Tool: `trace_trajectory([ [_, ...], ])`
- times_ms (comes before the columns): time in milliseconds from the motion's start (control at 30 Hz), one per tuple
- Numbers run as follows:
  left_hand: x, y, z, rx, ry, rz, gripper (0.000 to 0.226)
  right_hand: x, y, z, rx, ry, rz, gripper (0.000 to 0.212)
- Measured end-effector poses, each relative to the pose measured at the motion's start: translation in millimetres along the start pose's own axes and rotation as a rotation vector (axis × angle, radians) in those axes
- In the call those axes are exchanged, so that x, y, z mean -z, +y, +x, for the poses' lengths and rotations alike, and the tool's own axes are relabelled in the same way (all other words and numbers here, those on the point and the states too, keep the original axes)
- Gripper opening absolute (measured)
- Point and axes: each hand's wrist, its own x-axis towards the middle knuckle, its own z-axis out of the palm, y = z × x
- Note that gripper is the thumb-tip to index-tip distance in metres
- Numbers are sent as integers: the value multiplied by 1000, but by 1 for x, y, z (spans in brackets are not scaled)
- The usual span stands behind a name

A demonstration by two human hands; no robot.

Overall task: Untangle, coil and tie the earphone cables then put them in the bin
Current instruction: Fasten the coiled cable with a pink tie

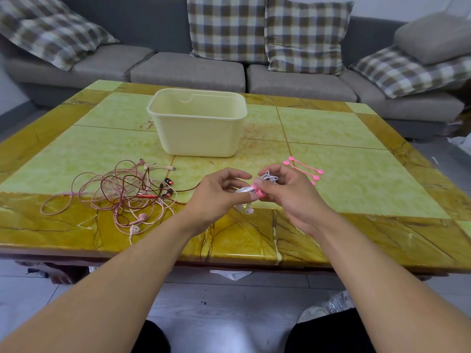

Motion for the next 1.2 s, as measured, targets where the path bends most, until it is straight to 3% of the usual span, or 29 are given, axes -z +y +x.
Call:
trace_trajectory([
  [133, -1, 1, -2, -42, -26, -44, 30, 1, -2, 1, 0, 17, 61, 29],
  [300, 1, 4, -3, -33, 31, -77, 16, 0, -2, 0, -31, -6, 11, 15],
  [533, 0, 7, 0, 129, 49, -115, 6, 0, 2, 4, -44, 108, -28, 22],
  [800, 3, 5, 3, 178, 91, -111, 14, -3, 0, 5, -132, 70, -28, 18],
  [967, 1, 8, 3, 212, 133, -315, 13, -6, 0, 8, -162, 73, 86, 14],
  [1200, 8, 1, 6, 281, 98, -344, 10, -3, 1, 7, -210, 52, 68, 25],
])
